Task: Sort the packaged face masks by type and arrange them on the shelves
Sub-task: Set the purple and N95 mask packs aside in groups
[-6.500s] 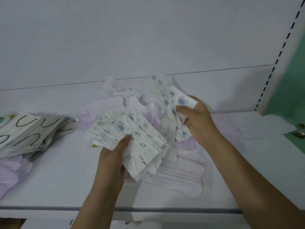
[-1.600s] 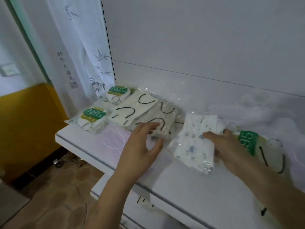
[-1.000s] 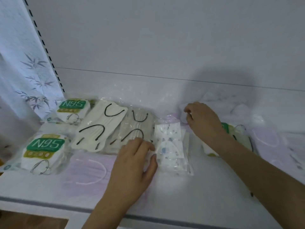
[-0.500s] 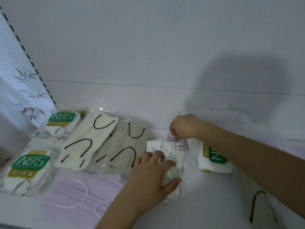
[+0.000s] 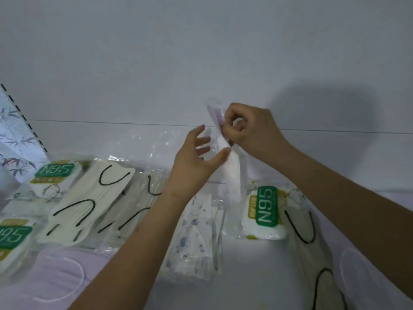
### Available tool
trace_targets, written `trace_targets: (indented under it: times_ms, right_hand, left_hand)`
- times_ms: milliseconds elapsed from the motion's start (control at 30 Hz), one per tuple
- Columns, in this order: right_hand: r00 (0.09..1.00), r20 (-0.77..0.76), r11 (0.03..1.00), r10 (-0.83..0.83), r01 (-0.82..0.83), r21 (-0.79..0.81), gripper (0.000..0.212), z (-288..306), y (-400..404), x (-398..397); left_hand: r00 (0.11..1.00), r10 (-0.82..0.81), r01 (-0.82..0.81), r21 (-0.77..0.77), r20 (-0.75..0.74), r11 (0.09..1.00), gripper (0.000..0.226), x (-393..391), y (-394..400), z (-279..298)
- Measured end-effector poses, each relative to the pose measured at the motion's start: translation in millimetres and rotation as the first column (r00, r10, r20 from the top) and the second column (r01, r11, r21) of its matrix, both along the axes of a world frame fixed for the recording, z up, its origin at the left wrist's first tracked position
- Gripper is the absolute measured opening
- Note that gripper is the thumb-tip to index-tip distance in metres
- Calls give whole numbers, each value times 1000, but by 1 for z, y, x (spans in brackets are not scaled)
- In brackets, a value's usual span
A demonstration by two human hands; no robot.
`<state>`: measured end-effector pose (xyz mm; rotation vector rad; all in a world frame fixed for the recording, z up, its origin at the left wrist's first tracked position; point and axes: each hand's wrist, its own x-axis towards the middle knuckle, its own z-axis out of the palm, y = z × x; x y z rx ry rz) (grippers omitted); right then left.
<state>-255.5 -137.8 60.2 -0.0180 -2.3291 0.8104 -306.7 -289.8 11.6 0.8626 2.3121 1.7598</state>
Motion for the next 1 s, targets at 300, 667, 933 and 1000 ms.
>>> trace_targets:
  times_ms: [300, 667, 933, 1000]
  right_hand:
    - [995, 62, 988, -77, 85, -131, 24, -19, 21, 17]
    - [820, 294, 792, -490, 279, 543, 26, -71, 94, 44]
    - [827, -76, 706, -557, 520, 481, 24, -13, 9, 70]
    - [914, 201, 873, -352, 243, 422, 34, -27, -23, 75]
  left_hand:
    - [942, -110, 68, 142, 317, 988, 17, -2, 7, -22]
    - [884, 80, -131, 78, 461, 988, 12, -5, -18, -31]
    - [871, -156, -32, 369, 467, 929, 43, 20, -6, -23]
    - [731, -389, 76, 499, 561, 863, 65, 31, -1, -16]
